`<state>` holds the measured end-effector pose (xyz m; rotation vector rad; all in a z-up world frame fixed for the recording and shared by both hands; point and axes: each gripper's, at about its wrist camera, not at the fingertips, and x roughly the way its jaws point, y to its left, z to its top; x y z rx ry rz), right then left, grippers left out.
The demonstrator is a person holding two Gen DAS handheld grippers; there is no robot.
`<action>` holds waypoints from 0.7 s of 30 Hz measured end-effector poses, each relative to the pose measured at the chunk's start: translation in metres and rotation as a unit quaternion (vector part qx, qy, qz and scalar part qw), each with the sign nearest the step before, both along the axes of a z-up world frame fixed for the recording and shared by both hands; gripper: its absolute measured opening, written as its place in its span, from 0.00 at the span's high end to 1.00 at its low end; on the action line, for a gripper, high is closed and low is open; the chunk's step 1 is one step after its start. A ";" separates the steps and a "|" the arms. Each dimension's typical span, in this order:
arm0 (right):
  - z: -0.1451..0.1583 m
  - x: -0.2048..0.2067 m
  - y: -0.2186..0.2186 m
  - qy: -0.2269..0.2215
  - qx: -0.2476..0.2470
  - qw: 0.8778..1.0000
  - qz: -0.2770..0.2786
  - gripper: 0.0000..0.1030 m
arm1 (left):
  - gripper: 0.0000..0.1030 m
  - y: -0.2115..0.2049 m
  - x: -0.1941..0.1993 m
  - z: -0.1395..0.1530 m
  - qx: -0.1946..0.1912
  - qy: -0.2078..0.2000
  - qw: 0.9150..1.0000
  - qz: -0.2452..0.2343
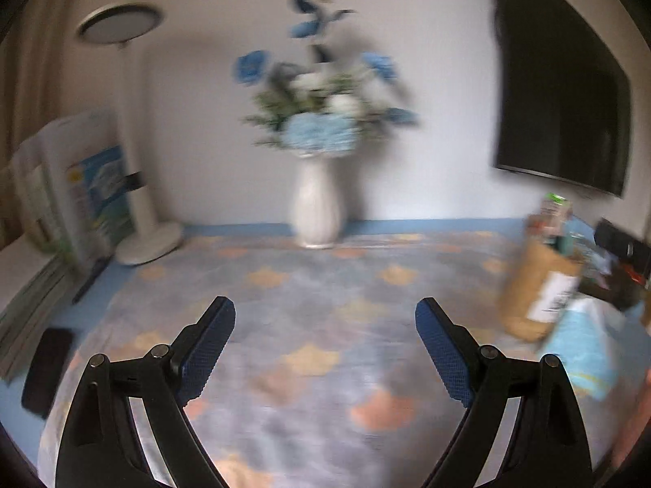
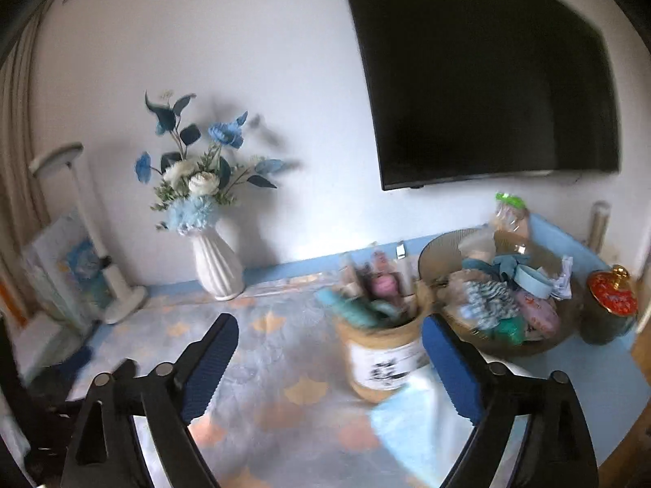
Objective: Organize soft objects
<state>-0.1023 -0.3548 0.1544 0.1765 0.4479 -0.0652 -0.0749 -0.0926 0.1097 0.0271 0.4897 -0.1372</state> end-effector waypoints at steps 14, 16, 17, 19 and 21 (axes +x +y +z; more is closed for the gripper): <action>-0.098 0.053 0.082 0.070 -0.047 0.995 0.059 0.07 | 0.13 0.049 0.024 -0.070 -0.018 0.025 0.997 0.072; -0.105 0.060 0.085 0.091 -0.051 0.993 0.063 0.01 | 0.13 0.046 0.031 -0.074 -0.005 0.043 0.996 0.080; -0.107 0.062 0.087 0.099 -0.053 0.992 0.063 0.01 | 0.13 0.045 0.032 -0.075 -0.002 0.048 0.996 0.079; -0.107 0.064 0.088 0.102 -0.059 0.991 0.061 0.01 | 0.12 0.043 0.033 -0.077 0.004 0.052 0.996 0.078; -0.107 0.062 0.089 0.097 -0.064 0.992 0.056 0.01 | 0.07 0.041 0.030 -0.076 0.010 0.045 0.996 0.078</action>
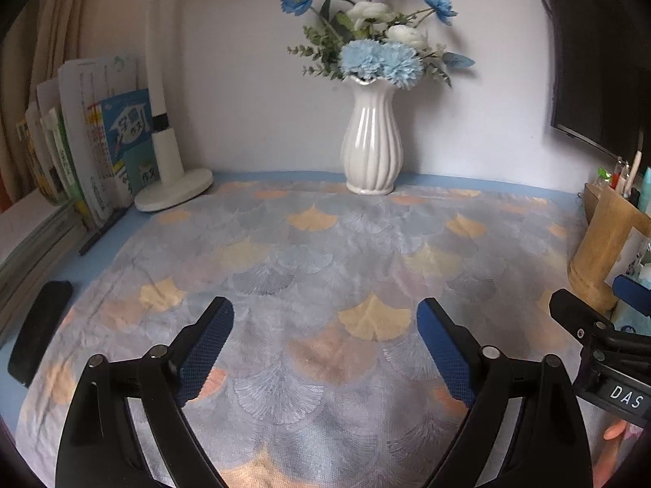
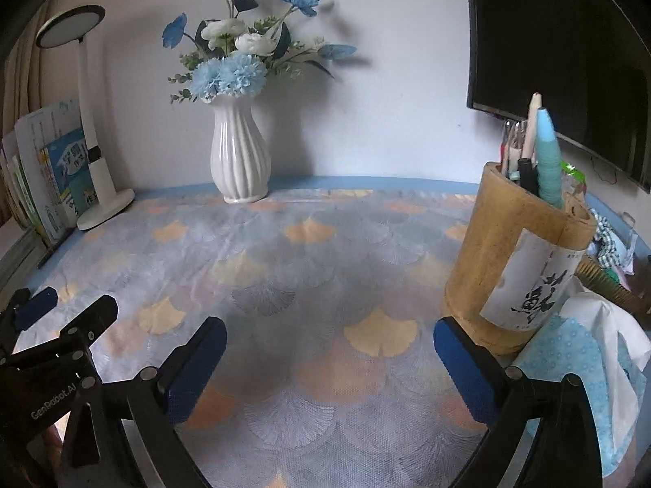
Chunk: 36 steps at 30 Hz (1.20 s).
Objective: Organize soft objects
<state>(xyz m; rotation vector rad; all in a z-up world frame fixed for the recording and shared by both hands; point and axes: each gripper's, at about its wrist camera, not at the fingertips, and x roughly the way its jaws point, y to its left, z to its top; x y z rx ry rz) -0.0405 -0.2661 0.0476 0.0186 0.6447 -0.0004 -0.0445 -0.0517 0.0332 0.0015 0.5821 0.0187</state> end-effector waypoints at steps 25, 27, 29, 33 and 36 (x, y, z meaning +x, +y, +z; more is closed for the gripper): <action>0.000 -0.002 0.002 0.004 -0.015 1.000 0.002 0.00 | 0.03 0.000 -0.002 0.003 -0.007 -0.003 1.000 -0.012; 0.000 -0.001 0.004 0.006 -0.020 1.000 0.004 0.00 | 0.03 0.000 -0.002 0.002 -0.007 -0.003 1.000 -0.012; 0.000 -0.002 0.006 0.005 -0.023 1.000 0.007 0.00 | 0.03 0.000 -0.001 0.002 -0.009 -0.001 1.000 -0.012; 0.000 -0.002 0.006 0.006 -0.022 1.000 0.007 0.00 | 0.03 0.001 -0.001 0.001 -0.013 0.001 1.000 -0.012; -0.001 -0.001 0.006 0.009 -0.021 1.000 0.007 0.00 | 0.03 0.001 -0.001 0.001 -0.012 0.002 1.000 -0.011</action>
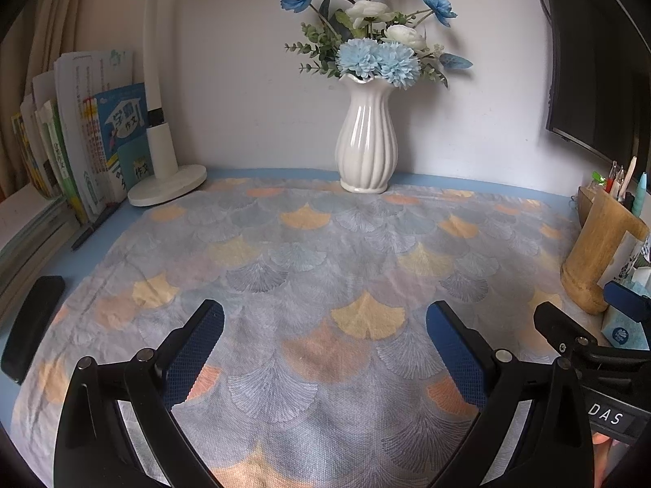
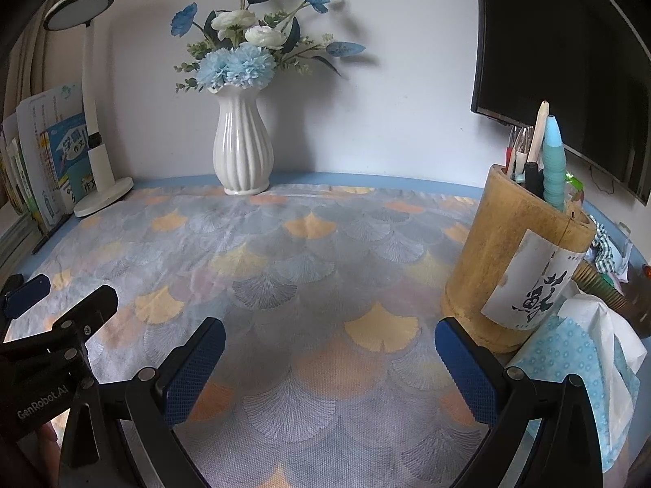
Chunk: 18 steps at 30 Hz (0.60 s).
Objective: Organize soft objects
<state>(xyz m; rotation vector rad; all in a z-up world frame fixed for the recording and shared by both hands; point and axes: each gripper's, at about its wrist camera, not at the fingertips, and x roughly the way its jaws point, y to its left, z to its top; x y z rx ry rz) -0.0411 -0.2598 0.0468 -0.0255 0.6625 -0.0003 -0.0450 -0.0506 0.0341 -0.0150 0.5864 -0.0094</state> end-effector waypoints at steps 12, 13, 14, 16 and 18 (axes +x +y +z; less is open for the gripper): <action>-0.001 0.002 0.002 0.002 -0.011 1.000 0.001 0.00 | 0.03 0.000 0.000 0.000 0.000 0.000 1.000 0.002; -0.001 0.002 0.002 0.002 -0.011 1.000 0.001 0.00 | 0.03 0.000 -0.001 0.000 0.000 0.000 1.000 0.002; -0.001 0.003 0.002 0.002 -0.010 1.000 0.002 0.00 | 0.03 0.000 -0.001 0.000 0.000 0.000 1.000 0.002; -0.001 0.003 0.002 0.003 -0.011 1.000 0.001 0.00 | 0.03 -0.001 0.000 0.000 0.000 0.000 1.000 0.002; -0.001 0.003 0.004 0.003 -0.015 1.000 0.000 0.00 | 0.03 0.000 0.000 0.000 0.000 0.000 1.000 0.002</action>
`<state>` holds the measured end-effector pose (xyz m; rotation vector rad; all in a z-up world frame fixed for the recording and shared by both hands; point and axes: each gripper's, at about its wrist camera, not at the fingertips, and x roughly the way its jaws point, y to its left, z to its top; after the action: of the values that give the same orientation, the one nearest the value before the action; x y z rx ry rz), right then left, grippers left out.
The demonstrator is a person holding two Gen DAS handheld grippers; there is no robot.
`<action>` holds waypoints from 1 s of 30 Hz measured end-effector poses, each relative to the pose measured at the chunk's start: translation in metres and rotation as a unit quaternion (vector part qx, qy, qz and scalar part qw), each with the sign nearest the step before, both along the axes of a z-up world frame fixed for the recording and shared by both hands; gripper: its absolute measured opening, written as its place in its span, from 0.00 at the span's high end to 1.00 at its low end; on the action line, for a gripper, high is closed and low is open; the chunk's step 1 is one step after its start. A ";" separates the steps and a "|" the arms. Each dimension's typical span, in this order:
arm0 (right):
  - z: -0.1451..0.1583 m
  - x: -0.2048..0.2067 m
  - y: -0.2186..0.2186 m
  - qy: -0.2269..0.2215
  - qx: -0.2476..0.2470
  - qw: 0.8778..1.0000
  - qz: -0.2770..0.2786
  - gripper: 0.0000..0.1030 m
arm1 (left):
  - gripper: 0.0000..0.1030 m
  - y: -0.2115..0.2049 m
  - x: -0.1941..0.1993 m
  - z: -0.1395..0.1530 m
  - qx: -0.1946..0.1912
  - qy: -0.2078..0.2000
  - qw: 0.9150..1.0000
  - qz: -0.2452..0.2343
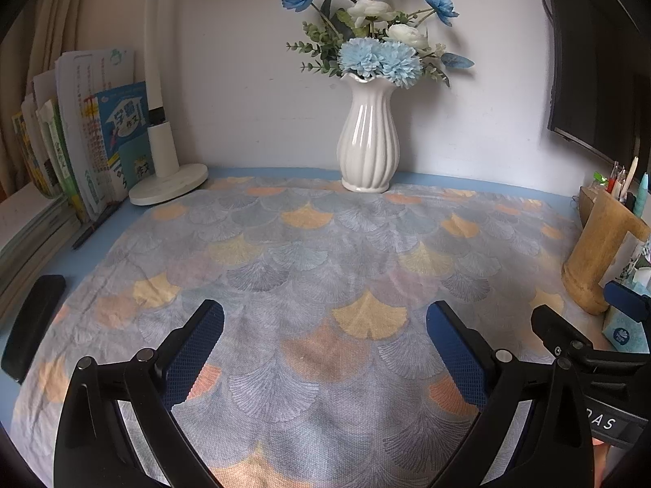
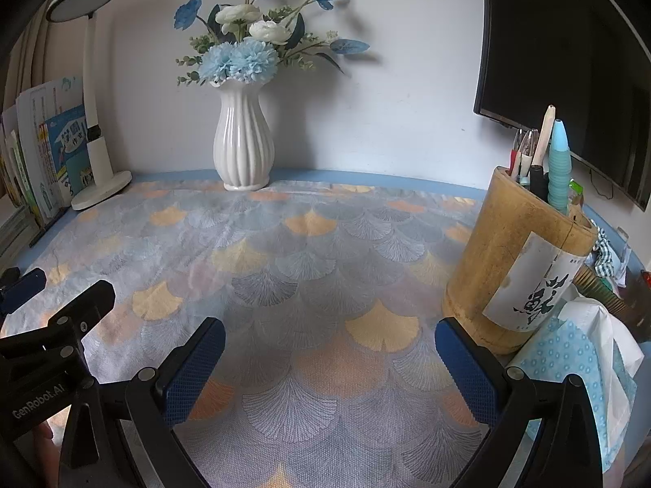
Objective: Organize soft objects
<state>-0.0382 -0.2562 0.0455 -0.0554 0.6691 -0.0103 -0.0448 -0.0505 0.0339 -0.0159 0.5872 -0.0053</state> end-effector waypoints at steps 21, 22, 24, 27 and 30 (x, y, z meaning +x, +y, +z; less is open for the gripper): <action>-0.002 0.002 0.003 0.005 -0.005 1.000 0.004 0.00 | 0.03 0.000 0.000 -0.001 0.000 0.007 1.000 0.008; -0.002 0.002 0.003 0.005 -0.007 1.000 0.005 0.00 | 0.03 0.000 0.000 -0.002 0.000 0.008 1.000 0.008; -0.002 0.001 0.005 0.005 -0.009 1.000 0.007 0.00 | 0.03 0.001 0.001 -0.002 0.000 0.010 1.000 0.009; -0.003 0.002 0.006 0.006 -0.014 1.000 0.009 0.00 | 0.03 0.002 0.004 -0.004 0.000 0.018 1.000 0.009; -0.004 0.002 0.007 0.009 -0.015 1.000 0.010 0.00 | 0.03 0.002 0.005 -0.005 0.002 0.024 1.000 0.016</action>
<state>-0.0358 -0.2495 0.0419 -0.0906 0.6871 0.0005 -0.0394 -0.0483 0.0290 -0.0225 0.6352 0.0270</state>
